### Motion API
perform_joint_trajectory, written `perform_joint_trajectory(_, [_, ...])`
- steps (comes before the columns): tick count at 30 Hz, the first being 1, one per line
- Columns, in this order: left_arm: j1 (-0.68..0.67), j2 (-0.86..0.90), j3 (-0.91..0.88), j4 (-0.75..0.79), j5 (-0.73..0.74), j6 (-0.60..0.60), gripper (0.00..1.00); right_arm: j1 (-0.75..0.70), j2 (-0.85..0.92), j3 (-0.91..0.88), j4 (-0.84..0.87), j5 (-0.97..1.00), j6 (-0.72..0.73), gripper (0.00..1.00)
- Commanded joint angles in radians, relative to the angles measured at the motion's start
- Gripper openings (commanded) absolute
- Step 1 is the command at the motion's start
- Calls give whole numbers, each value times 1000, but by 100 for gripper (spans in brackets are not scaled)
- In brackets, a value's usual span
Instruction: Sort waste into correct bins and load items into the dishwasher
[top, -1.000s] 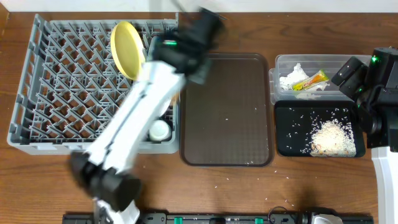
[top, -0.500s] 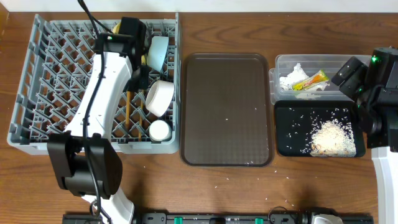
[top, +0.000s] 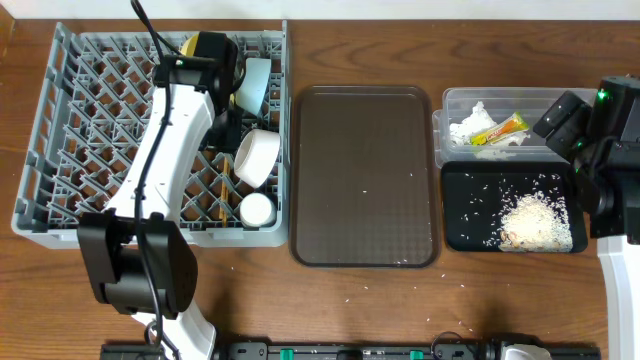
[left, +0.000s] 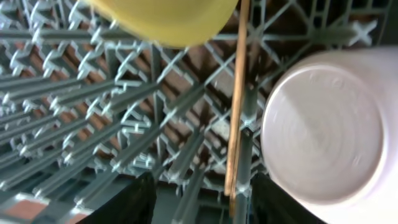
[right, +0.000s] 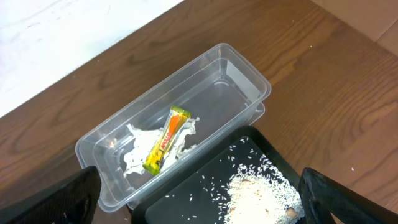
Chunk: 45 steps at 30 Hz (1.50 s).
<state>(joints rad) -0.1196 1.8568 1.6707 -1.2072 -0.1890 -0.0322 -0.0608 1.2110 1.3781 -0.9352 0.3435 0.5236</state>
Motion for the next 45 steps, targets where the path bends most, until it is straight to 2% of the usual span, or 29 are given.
perform_joint_trajectory(1, [-5,-142,91,-42,20,-54,52,-3,2,-2,-2,6,14,99])
perform_joint_trajectory(4, [-26,-314,91,-44,116,-55,56,-3,2,-2,-2,6,14,99])
perform_joint_trajectory(5, [-41,-391,91,-47,128,-71,63,-3,2,-2,-2,6,14,99])
perform_joint_trajectory(7, [-70,-490,83,-48,126,-120,69,-3,2,-2,-2,6,14,99])
perform_joint_trajectory(11, [-170,-739,-16,-48,-13,-207,73,-3,2,-2,-2,6,14,99])
perform_joint_trajectory(14, [-216,-967,-193,21,-68,-280,74,-3,2,-2,-2,6,14,99])
perform_joint_trajectory(16, [-216,-1167,-404,157,-109,-349,78,-3,2,-2,-2,6,14,99])
perform_joint_trajectory(19, [-216,-1328,-626,310,-164,-351,79,-3,2,-2,-2,6,14,99])
perform_joint_trajectory(22, [-216,-1444,-834,468,-151,-357,81,-3,2,-2,-2,6,14,99])
perform_joint_trajectory(27, [-216,-1478,-1073,672,-21,-374,88,-3,2,-2,-2,6,14,99])
perform_joint_trajectory(31, [-216,-1443,-1121,723,104,-374,91,-3,2,-2,-2,6,14,99])
perform_joint_trajectory(38, [-216,-1427,-1121,723,79,-365,92,-3,2,-2,-2,6,14,99])
perform_joint_trajectory(41, [-216,-1427,-1125,708,22,-282,92,-3,2,-2,-2,6,14,99])
perform_joint_trajectory(45, [-216,-1427,-1126,708,-34,-229,92,-3,2,-2,-2,6,14,99])
